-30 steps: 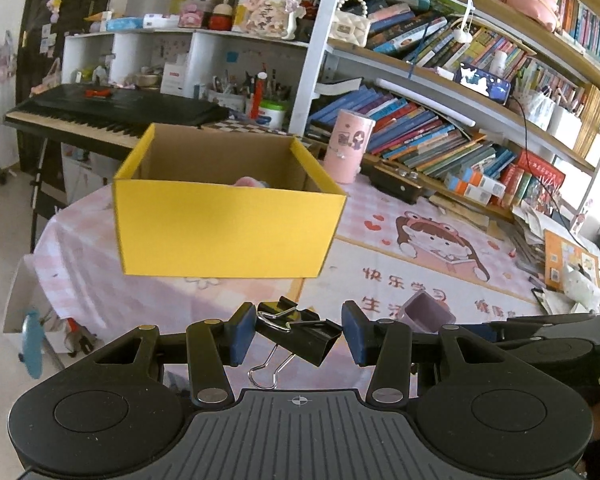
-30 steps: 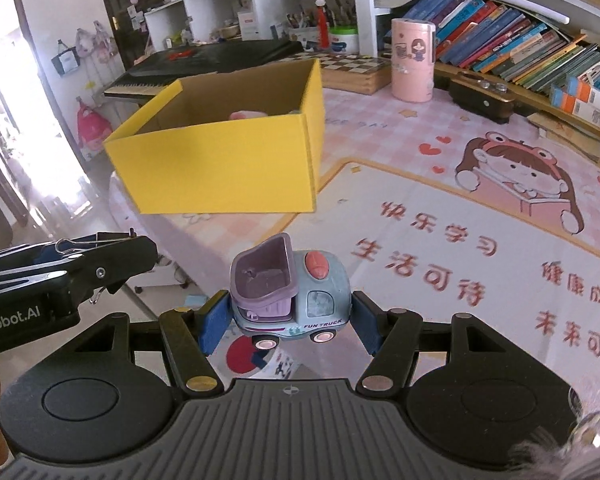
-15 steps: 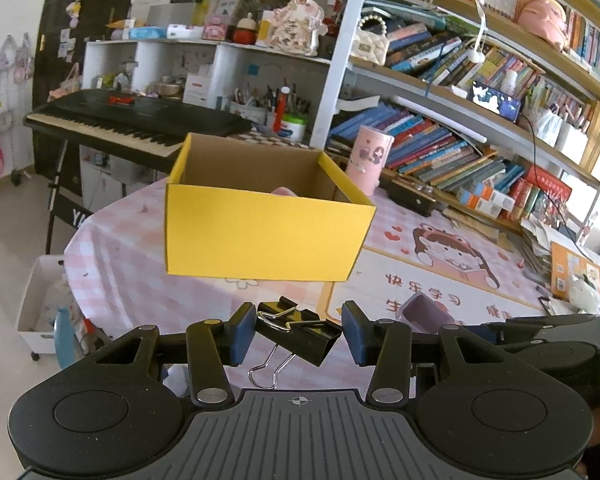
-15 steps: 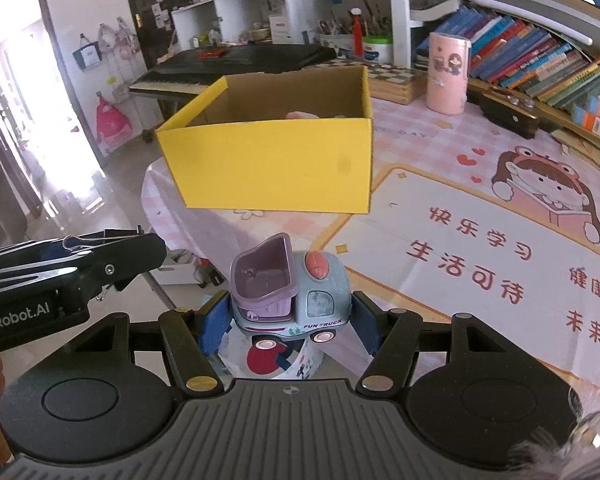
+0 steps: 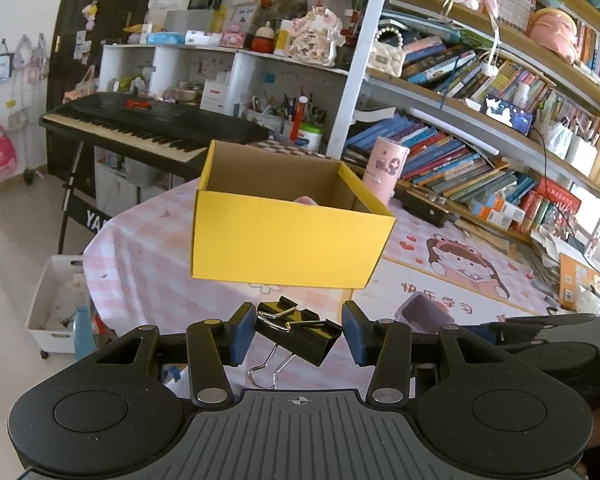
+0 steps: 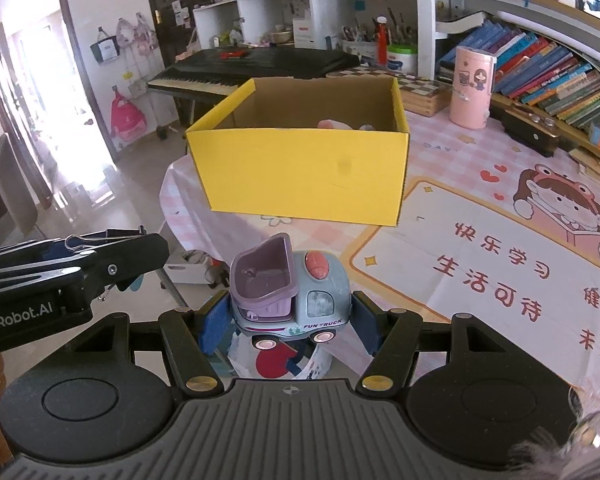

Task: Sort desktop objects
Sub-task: 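Lift the binder clip and toy truck and carry both toward the yellow box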

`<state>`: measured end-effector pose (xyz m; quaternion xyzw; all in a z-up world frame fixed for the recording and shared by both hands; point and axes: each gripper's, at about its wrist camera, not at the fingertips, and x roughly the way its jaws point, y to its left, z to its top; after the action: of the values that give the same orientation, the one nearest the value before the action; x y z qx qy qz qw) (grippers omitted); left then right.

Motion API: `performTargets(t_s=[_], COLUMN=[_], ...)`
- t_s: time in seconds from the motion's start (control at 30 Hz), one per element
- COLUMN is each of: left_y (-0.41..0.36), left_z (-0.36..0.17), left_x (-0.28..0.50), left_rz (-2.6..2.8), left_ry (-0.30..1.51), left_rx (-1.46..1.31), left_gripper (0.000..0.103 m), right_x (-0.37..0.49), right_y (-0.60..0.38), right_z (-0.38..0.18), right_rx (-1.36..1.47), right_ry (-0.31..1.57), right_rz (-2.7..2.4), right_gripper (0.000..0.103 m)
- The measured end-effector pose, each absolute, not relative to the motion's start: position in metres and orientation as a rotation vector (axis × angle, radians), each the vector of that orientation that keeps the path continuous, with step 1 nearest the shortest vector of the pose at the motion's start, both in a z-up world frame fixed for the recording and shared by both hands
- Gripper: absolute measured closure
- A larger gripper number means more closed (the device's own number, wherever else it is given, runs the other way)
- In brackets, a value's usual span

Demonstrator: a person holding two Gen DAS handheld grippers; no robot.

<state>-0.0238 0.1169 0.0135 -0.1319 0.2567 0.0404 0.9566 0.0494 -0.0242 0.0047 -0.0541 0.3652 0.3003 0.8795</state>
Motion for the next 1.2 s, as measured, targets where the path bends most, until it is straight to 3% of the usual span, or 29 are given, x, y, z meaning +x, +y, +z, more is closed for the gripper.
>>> performTargets(t_s=[0.6, 1.2], left_y=[0.129, 0.146], left_z=[0.014, 0.039], left_x=[-0.005, 0.082], left_rz=[0.113, 0.166], left_ry=[0.522, 0.455], left_rx=[-0.272, -0.209], left_gripper=[0.058, 0.058], right_x=[0.071, 0.172], right_y=[-0.009, 0.002], right_z=[0.007, 0.037], right_rx=[-0.122, -0.063], right_ry=[0.768, 0.66], right_rz=[0.655, 0.672], right_gripper=[0.041, 0.041])
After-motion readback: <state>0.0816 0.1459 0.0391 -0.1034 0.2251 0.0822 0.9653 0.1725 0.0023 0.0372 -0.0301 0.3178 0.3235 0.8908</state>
